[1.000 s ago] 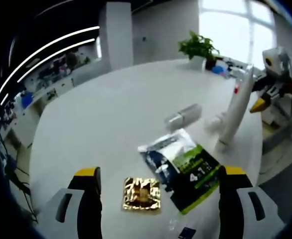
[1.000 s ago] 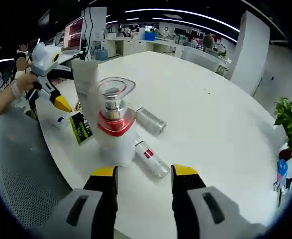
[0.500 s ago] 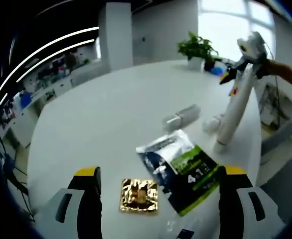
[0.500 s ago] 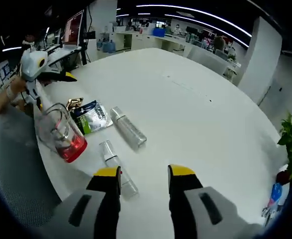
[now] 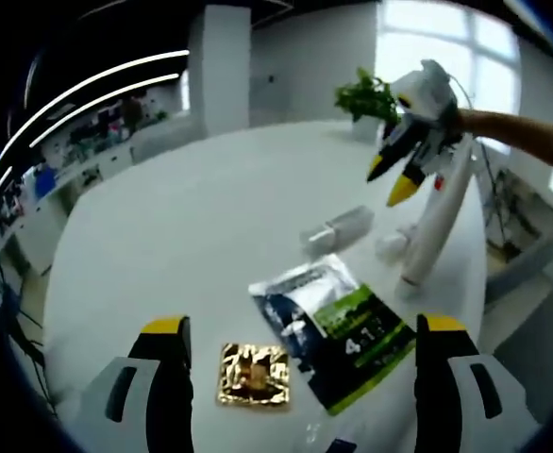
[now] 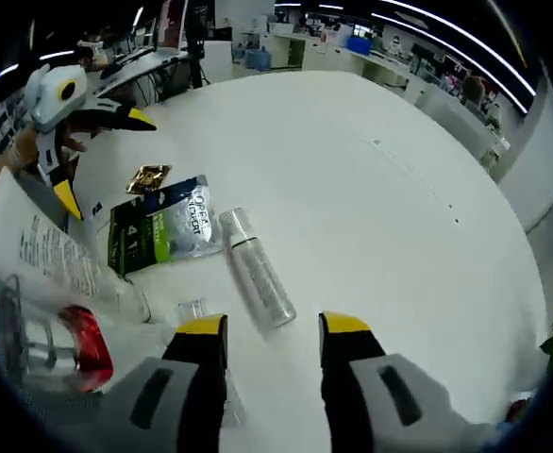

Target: Arrange the skincare products in the storage area until every visible bottle or jar stands upright without overlapping.

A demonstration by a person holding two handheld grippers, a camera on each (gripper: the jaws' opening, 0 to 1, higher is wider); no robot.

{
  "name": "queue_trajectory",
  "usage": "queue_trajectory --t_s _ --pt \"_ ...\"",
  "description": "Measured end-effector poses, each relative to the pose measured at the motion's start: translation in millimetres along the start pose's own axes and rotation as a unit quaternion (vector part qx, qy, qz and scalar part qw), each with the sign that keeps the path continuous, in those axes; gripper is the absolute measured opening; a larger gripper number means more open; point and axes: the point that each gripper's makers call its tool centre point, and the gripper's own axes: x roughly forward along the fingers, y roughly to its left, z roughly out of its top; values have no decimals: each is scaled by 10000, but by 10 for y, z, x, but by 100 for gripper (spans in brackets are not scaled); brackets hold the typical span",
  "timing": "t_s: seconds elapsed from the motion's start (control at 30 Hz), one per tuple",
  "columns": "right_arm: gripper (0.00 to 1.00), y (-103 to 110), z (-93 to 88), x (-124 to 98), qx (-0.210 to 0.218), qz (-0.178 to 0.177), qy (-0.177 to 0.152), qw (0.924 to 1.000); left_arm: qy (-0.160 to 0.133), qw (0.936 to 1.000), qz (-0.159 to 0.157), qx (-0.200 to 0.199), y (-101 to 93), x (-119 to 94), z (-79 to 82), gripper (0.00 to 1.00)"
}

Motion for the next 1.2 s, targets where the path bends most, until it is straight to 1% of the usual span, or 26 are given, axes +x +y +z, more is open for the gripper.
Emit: queue_trajectory --t_s 0.03,0.1,0.13,0.17,0.2,0.3,0.43,0.47,0.5,0.57,0.67,0.7,0.8,0.87,0.93,0.97,1.07,1.13,1.2 --pt "37 7 38 50 -72 18 16 10000 -1 10000 3 -5 4 -4 -2 97" --pt "36 29 53 107 -243 98 163 9995 -3 10000 33 -35 26 -11 -4 97" --pt "37 42 63 153 -453 143 285 9985 8 10000 58 -39 37 -16 -7 97" --pt "38 49 68 165 -490 163 305 9982 -10 10000 74 -23 46 -27 0 97" --pt "38 81 75 212 -547 236 396 9974 -27 10000 67 -25 45 -32 7 97" --pt "35 108 104 321 -772 296 536 9951 -85 9999 7 -65 21 -29 30 97" --pt "35 121 81 457 -952 440 833 9910 -21 10000 -29 -14 -3 -18 7 97" --pt "35 117 81 470 -977 437 858 9905 0 10000 -43 -8 -7 -17 -1 97" --pt "33 122 81 503 -1051 511 938 9887 54 9999 -89 0 -24 -19 -14 97" --pt "31 123 90 555 -1041 575 991 9879 40 9999 -104 17 -29 -22 -7 97" --pt "31 114 52 614 -1173 614 1209 9838 -38 9999 -122 -28 -28 -34 22 97" --pt "30 117 50 632 -1193 636 1258 9828 -53 9999 -131 -38 -29 -38 28 97" --pt "26 132 72 652 -1190 672 1284 9823 -69 9998 -169 -43 -37 -45 36 97" --pt "26 140 74 664 -1195 686 1306 9818 -53 9998 -195 -10 -49 -46 36 97" --pt "24 134 81 664 -1198 676 1298 9820 -59 9998 -195 -13 -45 -50 37 97" --pt "22 141 78 662 -1186 701 1312 9817 -63 9998 -187 -31 -38 -53 37 97" --pt "20 117 71 672 -1159 662 1337 9820 -104 9998 -154 -55 -18 -63 52 97" --pt "20 99 65 675 -1078 644 1335 9831 -145 9997 -198 -54 -41 -70 82 97" --pt "20 103 42 665 -1085 694 1350 9824 -260 9991 -333 -106 -97 -76 136 97"
